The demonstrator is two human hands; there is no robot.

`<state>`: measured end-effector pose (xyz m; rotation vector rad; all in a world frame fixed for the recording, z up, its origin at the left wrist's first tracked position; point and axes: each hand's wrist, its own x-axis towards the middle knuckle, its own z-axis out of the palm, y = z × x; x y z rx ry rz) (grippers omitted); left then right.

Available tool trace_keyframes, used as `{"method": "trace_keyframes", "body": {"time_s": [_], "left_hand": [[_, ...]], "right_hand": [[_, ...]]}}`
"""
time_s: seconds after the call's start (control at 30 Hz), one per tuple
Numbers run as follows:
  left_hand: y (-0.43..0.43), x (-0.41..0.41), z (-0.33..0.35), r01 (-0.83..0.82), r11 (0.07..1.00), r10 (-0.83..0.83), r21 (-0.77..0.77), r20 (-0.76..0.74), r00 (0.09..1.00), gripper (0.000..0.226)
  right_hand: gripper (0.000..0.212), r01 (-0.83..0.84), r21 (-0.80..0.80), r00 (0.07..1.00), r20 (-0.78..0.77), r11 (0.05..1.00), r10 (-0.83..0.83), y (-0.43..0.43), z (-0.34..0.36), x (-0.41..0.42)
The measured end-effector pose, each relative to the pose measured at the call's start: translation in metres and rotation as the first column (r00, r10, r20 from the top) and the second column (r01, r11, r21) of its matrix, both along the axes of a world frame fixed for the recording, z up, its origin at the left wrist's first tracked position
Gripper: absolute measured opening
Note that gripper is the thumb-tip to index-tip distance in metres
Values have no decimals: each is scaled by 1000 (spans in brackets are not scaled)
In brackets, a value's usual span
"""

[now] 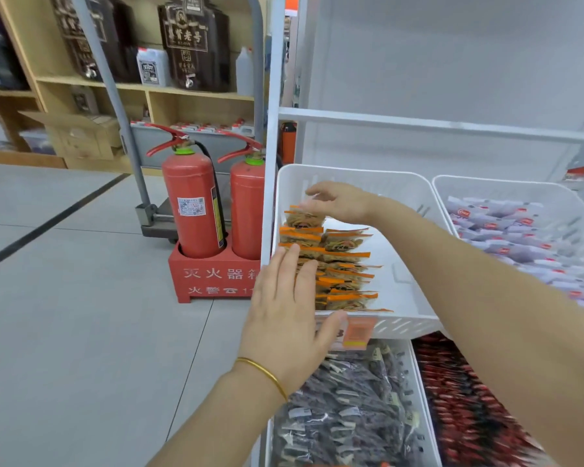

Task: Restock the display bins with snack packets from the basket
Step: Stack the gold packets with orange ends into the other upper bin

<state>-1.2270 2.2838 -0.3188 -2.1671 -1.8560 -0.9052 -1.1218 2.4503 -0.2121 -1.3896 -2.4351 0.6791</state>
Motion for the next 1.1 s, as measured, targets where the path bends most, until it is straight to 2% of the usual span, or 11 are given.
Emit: {"method": "trace_keyframes", "body": {"time_s": [0.1,0.2,0.27,0.37,0.47,0.57,0.63,0.73,0.9,0.97,1.1], "left_hand": [[-10,2,10,22,998,-23,52,14,1000,63],[-29,11,18,79,987,-78,137,-12,997,54],[-48,22,20,126,982,-124,138,-25,992,50],[-82,48,5,241,970,-238,29,-85,968,45],[-114,73,-29,369,915,-399,-163,-238,885,43],[-140,84,-61,379,855,-494,-353,-331,804,46],[-153,84,-72,359,826,-514,-435,-316,797,42],[-169,85,-82,312,811,-494,-495,-293,819,39],[-175,96,-96,286,763,-484,-579,-220,847,41],[-173,100,-101,310,755,-503,-578,-206,840,39],[-169,108,-109,311,712,-547,-629,-220,808,38]], "right_hand": [[41,67,184,979,-202,981,-29,-38,7,28],[33,85,258,935,-353,962,12,-103,-1,70],[30,113,219,894,-448,969,-3,-159,-20,102],[31,183,49,854,-502,982,-134,-238,-75,149],[25,246,-186,871,-388,951,-301,-295,-152,191],[18,312,-367,892,-206,877,-403,-321,-223,216],[23,401,-363,889,-70,841,-453,-324,-270,226],[33,559,-375,814,81,740,-575,-329,-321,236],[50,674,-350,727,162,651,-667,-341,-366,244],[61,672,-364,733,201,645,-650,-344,-383,243],[74,658,-291,743,405,694,-534,-345,-408,233]]}}
